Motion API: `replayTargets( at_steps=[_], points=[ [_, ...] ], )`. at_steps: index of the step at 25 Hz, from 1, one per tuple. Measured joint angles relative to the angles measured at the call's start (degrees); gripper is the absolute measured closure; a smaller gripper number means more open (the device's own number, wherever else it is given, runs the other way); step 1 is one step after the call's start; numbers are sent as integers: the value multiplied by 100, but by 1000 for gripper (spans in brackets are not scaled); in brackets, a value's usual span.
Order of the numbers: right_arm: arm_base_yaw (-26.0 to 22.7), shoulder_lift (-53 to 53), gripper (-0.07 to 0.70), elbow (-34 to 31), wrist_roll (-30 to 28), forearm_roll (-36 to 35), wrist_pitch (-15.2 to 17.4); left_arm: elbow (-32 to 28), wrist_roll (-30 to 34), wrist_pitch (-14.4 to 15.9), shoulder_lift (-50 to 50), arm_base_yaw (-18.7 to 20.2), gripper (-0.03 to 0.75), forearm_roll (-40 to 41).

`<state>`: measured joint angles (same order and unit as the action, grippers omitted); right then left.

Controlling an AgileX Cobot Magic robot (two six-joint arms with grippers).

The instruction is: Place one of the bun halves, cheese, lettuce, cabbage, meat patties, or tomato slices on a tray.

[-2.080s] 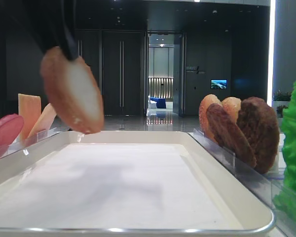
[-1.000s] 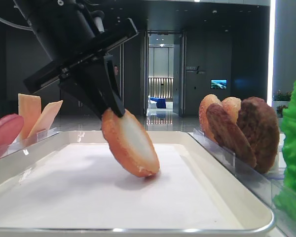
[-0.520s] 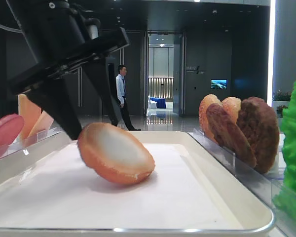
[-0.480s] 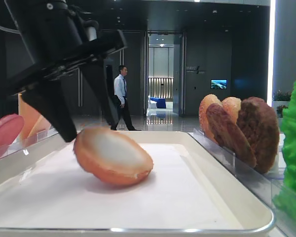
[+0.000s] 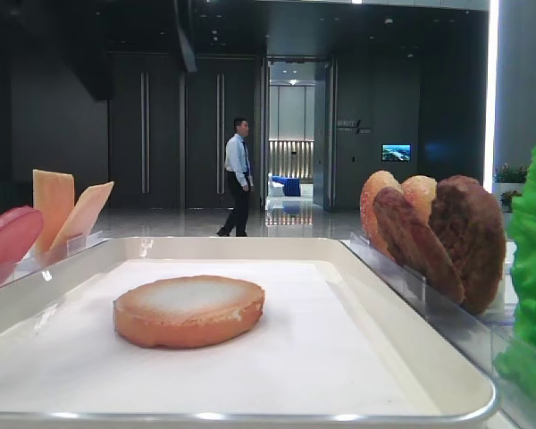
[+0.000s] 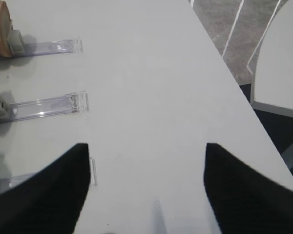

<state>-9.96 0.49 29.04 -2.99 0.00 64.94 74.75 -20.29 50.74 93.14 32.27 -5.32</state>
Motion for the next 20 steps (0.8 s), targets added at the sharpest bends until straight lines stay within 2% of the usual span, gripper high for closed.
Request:
replayTargets(
  at_steps=[3, 6, 9, 13, 17, 20],
  points=[
    [0, 0, 160, 0, 0, 0, 0, 434, -207, 620, -41, 0, 159, 454],
    [0, 0, 160, 0, 0, 0, 0, 529, -266, 899, -53, 0, 148, 641],
    [0, 0, 160, 0, 0, 0, 0, 529, -330, 1243, -63, -219, 118, 1061],
    [0, 0, 160, 0, 0, 0, 0, 529, 92, 1800, -147, -1183, 107, 1712],
    [0, 0, 160, 0, 0, 0, 0, 529, 609, 1892, -275, -2241, 106, 2170],
    [0, 0, 160, 0, 0, 0, 0, 529, 821, 1903, -428, -2814, 106, 2463]
  ],
)
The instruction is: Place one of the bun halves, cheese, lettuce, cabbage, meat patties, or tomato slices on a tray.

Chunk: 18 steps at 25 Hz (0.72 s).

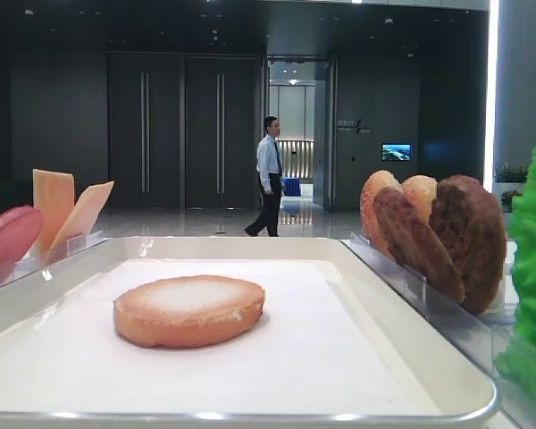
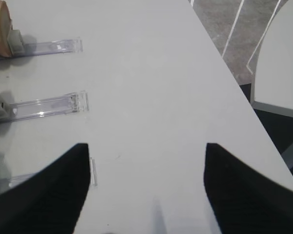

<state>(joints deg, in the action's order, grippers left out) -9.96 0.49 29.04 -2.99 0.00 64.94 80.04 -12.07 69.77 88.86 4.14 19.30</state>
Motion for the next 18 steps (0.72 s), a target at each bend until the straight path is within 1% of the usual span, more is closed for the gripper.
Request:
replayTargets(
  at_steps=[2, 4, 6, 7, 9, 10, 13, 16, 18],
  points=[
    [0, 0, 160, 0, 0, 0, 0, -127, 47, 0, -263, -253, 106, 28],
    [0, 0, 160, 0, 0, 0, 0, -504, 49, 0, -690, -315, 106, 8],
    [0, 0, 160, 0, 0, 0, 0, -1176, 40, -45, -1294, -322, 106, -142],
    [0, 0, 160, 0, 0, 0, 0, -1935, 18, -130, -1869, -322, 107, -423],
    [0, 0, 160, 0, 0, 0, 0, -2801, 7, -241, -2427, -322, 108, -653],
    [0, 0, 160, 0, 0, 0, 0, -2801, 7, -241, -2427, -322, 108, -653],
    [0, 0, 160, 0, 0, 0, 0, -3881, 32, -391, -3354, -322, 118, -799],
    [0, 0, 160, 0, 0, 0, 0, -4627, 102, -461, -4327, -322, 124, -819],
    [0, 0, 160, 0, 0, 0, 0, -4950, 182, -475, -4987, -322, 125, -873]
  ],
)
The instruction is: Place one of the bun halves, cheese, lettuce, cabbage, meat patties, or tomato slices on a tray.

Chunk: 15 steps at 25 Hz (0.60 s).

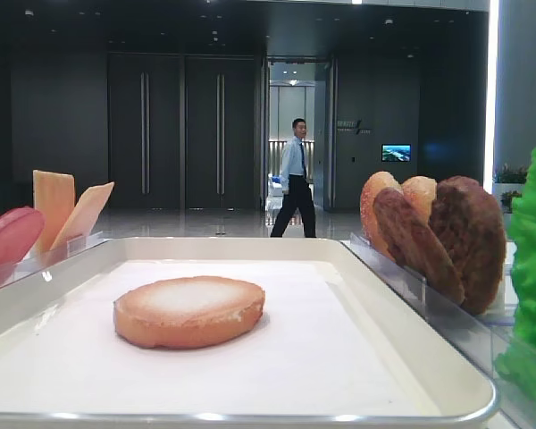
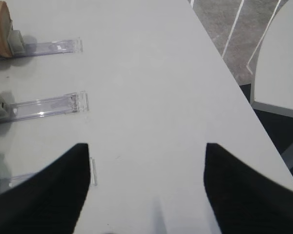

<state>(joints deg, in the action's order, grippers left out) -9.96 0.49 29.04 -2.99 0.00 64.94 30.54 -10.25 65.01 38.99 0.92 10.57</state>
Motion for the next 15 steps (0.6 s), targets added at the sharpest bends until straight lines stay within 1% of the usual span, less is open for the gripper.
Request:
replayTargets(
  at_steps=[2, 4, 5, 7, 10, 15],
  points=[
    [0, 0, 160, 0, 0, 0, 0, -218, 117, -29, -698, 0, 125, -137],
    [0, 0, 160, 0, 0, 0, 0, -284, 353, -168, -1315, 0, 125, -434],
    [0, 0, 160, 0, 0, 0, 0, -304, 507, -185, -1616, 0, 125, -502],
    [0, 0, 160, 0, 0, 0, 0, -349, 824, -185, -2083, 0, 125, -562],
    [0, 0, 160, 0, 0, 0, 0, -356, 1112, -180, -2686, 0, 125, -688],
    [0, 0, 160, 0, 0, 0, 0, -356, 1776, -164, -3682, 0, 125, -1150]
  ],
)
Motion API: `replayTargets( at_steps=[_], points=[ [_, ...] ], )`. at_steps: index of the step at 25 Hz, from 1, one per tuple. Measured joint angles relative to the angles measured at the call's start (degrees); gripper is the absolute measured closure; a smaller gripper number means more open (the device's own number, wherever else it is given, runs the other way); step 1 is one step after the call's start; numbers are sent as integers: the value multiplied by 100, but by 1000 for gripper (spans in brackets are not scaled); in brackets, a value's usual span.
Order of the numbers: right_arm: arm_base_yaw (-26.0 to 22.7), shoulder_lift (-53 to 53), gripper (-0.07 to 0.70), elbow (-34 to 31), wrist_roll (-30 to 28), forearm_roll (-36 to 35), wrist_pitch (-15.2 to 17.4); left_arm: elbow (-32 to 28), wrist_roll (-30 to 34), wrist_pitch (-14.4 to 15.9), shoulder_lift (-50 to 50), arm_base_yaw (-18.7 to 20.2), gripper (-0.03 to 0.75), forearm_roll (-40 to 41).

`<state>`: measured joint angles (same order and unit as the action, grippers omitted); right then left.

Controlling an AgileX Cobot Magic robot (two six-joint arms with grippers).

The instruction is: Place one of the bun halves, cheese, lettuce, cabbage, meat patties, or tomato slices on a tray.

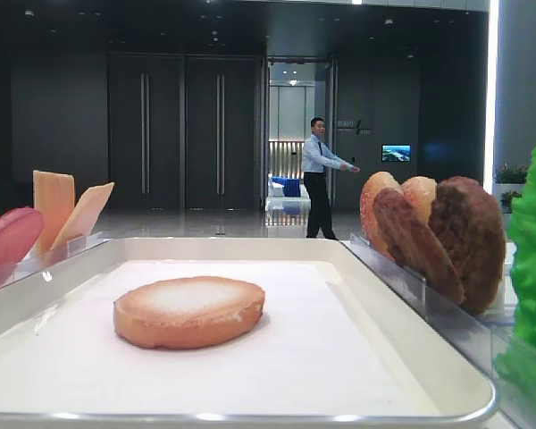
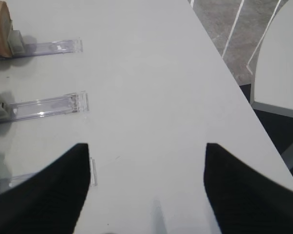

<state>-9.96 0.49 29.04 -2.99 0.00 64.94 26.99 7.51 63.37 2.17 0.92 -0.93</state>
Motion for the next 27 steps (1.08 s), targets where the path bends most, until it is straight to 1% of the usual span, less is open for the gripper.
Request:
replayTargets(
  at_steps=[3, 27],
  points=[
    [0, 0, 160, 0, 0, 0, 0, 0, 172, 24, -302, 0, 125, -117],
    [0, 0, 160, 0, 0, 0, 0, 0, 208, 29, -301, 0, 125, -159]
  ],
)
